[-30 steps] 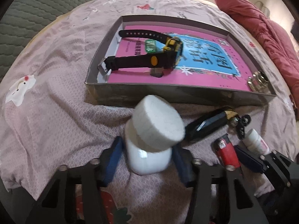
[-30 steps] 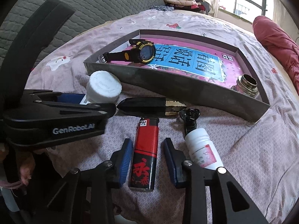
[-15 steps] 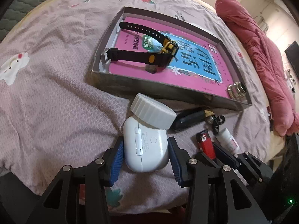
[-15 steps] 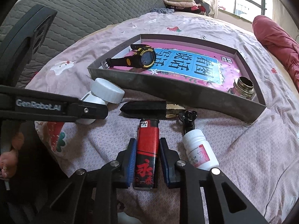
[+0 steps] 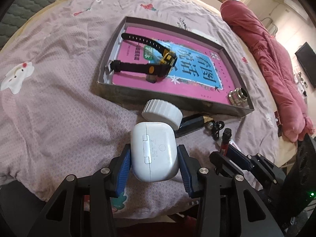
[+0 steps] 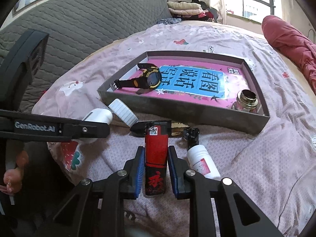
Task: Organize rigid objects
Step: 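Lift the earbud case with the left tool while the right tool lifts the lighter toward the tray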
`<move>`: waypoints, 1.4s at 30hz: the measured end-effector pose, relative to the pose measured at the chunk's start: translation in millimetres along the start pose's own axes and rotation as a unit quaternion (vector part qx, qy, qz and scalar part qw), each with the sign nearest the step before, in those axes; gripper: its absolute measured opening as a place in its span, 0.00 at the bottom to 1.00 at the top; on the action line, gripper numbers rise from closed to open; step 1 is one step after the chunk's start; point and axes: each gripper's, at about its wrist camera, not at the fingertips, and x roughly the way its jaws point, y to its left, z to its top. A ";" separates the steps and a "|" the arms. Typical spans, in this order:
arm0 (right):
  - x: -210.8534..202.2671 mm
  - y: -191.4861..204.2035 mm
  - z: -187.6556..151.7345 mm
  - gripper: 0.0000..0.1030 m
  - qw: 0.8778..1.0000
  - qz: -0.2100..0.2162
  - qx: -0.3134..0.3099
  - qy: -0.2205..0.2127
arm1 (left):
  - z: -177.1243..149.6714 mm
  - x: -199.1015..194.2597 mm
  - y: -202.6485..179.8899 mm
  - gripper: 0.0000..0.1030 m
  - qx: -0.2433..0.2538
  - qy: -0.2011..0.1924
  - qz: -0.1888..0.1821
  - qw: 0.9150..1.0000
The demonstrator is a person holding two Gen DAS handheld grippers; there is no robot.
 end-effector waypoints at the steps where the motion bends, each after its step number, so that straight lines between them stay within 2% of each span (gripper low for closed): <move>1: -1.2 -0.8 0.7 0.23 1.000 0.000 0.001 -0.002 | 0.3 -3.4 -0.2 0.46 0.001 -0.004 0.000 1.000; 11: -11.6 -3.5 4.8 0.22 1.000 -0.006 -0.001 -0.026 | 1.1 -18.3 -3.4 0.46 0.010 -0.028 0.001 1.000; 31: -40.6 -6.3 15.5 0.22 0.996 -0.018 -0.008 -0.087 | 1.1 -39.4 -26.2 0.46 0.055 -0.091 -0.024 0.994; 42: -48.8 -16.9 21.4 0.22 0.994 -0.029 0.005 -0.108 | 2.4 -39.1 -27.7 0.46 0.060 -0.100 -0.026 0.993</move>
